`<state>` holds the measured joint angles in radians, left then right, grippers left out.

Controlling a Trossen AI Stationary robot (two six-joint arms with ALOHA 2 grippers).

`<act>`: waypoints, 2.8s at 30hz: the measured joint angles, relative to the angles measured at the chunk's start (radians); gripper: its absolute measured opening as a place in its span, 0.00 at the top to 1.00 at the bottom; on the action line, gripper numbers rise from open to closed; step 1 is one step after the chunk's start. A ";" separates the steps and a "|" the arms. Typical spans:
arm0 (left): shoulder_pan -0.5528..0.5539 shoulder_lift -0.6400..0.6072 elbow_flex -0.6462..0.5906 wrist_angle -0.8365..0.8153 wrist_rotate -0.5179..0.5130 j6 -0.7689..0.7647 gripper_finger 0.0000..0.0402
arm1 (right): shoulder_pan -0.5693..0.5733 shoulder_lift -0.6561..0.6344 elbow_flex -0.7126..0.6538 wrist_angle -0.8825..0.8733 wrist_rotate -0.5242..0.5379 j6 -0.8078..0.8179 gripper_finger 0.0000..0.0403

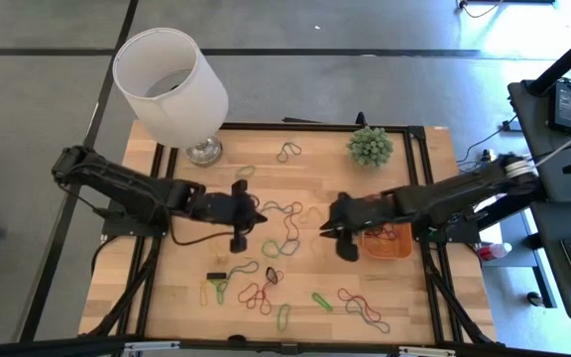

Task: Pick and place rubber bands into bin
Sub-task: Put the yellow rubber band into the orange bin

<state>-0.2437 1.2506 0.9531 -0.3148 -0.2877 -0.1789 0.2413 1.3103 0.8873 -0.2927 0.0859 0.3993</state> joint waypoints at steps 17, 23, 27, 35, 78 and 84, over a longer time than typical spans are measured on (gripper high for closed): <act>-0.097 -0.133 -0.340 0.349 0.082 -0.018 1.00 | -0.014 0.638 0.500 -0.571 -0.075 0.624 0.58; -0.095 -0.171 -0.360 0.334 0.133 0.010 0.99 | -0.013 0.709 0.499 -0.570 -0.145 0.791 0.46; -0.089 -0.175 -0.360 0.317 0.168 0.076 1.00 | -0.013 0.732 0.498 -0.560 -0.162 0.834 0.36; 0.000 -0.190 -0.360 0.248 0.347 0.139 1.00 | 0.000 0.768 0.501 -0.513 -0.166 0.920 0.31; 0.320 -0.560 -0.360 -0.111 0.315 0.279 0.99 | 0.063 0.058 0.343 -1.075 0.157 1.112 1.00; 0.320 -0.593 -0.360 -0.107 0.270 0.255 0.99 | 0.063 -0.153 0.115 -1.038 0.149 1.192 1.00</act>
<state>0.0761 0.6578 0.5930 -0.4214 -0.0182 0.0763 0.3038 1.1568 1.0019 -1.3310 0.2348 1.5908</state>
